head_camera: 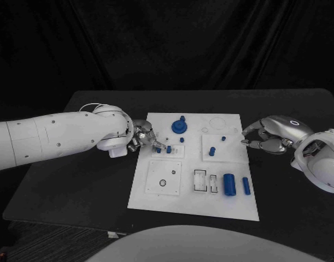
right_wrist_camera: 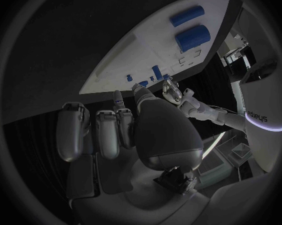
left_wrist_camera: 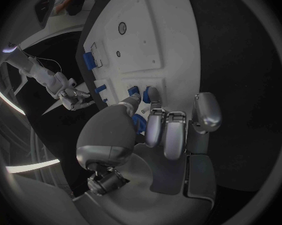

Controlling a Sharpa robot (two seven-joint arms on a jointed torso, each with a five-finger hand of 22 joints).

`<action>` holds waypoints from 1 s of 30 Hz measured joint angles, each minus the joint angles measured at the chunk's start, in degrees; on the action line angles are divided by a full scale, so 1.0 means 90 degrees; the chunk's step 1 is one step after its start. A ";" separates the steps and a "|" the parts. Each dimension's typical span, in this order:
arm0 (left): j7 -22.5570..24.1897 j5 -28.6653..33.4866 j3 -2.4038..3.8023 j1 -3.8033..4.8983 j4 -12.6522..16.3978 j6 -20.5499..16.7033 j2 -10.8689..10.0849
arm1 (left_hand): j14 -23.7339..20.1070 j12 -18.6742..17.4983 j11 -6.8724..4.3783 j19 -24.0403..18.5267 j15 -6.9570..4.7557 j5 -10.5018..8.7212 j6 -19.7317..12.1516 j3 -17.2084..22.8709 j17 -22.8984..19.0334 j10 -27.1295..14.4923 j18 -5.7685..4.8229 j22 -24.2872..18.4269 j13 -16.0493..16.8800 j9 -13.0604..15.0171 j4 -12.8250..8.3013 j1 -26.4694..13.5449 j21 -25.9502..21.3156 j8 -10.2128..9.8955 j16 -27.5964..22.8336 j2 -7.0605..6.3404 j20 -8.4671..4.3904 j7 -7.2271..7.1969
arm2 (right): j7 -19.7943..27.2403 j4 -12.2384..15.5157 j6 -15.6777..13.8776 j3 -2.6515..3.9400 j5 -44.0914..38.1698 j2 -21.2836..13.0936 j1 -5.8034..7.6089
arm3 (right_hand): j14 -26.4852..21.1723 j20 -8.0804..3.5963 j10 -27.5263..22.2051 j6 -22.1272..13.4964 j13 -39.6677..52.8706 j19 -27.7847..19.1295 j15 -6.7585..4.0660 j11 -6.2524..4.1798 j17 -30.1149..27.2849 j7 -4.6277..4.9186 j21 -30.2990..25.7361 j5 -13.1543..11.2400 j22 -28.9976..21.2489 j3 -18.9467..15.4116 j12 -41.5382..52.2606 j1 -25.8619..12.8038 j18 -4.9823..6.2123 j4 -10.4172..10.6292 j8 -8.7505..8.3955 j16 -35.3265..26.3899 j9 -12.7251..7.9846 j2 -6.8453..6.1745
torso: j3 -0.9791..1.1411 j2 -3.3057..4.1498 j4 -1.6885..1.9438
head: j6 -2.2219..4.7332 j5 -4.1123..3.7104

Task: Assemble the parts on the task board

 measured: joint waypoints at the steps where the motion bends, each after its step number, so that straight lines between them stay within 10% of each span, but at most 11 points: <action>1: -0.0001 0.0000 0.0000 0.0000 0.0001 0.0000 0.0000 | 0.0000 0.0000 0.0000 0.0000 0.0000 -0.0049 0.0000 -0.0056 0.0000 0.0000 0.0000 0.0000 0.0000 0.0004 0.0050 -0.0036 0.0000 0.0001 0.0000 -0.0002 0.0000 0.0000 | 0.0000 0.0000 0.0000 0.0000 0.0000 0.0001 0.0000 | 0.0000 0.0000 0.0000 0.0000 0.0000 0.0000 0.0000 0.0000 0.0000 0.0000 0.0000 0.0000 0.0000 0.0000 0.0000 0.0001 0.0000 0.0000 0.0000 0.0000 0.0000 0.0001 | 0.0000 0.0000 0.0000 | 0.0000 0.0000; 26: 0.0060 -0.0004 -0.0025 -0.0016 0.0059 -0.0099 -0.0090 | 0.0023 0.0000 0.0022 0.0022 0.0022 -0.0108 -0.0149 -0.0651 0.0000 0.0022 0.0000 0.0000 0.0000 0.0631 0.0436 -0.0053 -0.0063 0.0511 0.0000 0.0132 0.0021 -0.0034 | -0.0001 -0.0001 0.0009 0.0000 0.0001 -0.0002 -0.0003 | -0.0001 0.0000 0.0000 0.0000 0.0000 0.0000 0.0001 0.0000 0.0000 0.0000 0.0000 0.0065 -0.0002 0.0000 -0.0008 0.0024 0.0000 0.0000 0.0000 0.0000 -0.0005 0.0024 | 0.0002 -0.0002 0.0004 | 0.0000 -0.0002; 30: 0.0158 -0.0004 -0.0037 -0.0030 0.0079 -0.0176 -0.0148 | 0.0023 0.0020 0.0022 0.0036 0.0022 0.0198 -0.0265 -0.0891 0.0000 0.0022 0.0000 0.0000 0.0000 0.0728 0.0676 -0.0122 -0.0064 0.0634 0.0000 0.0201 0.0007 0.0036 | -0.0002 -0.0001 0.0010 0.0000 0.0001 -0.0001 -0.0003 | -0.0001 0.0000 0.0000 0.0000 0.0000 0.0000 0.0001 0.0000 0.0000 0.0000 0.0000 0.0065 -0.0002 0.0000 -0.0007 0.0024 0.0000 0.0001 0.0000 0.0000 -0.0005 0.0024 | 0.0002 -0.0002 0.0004 | 0.0000 -0.0001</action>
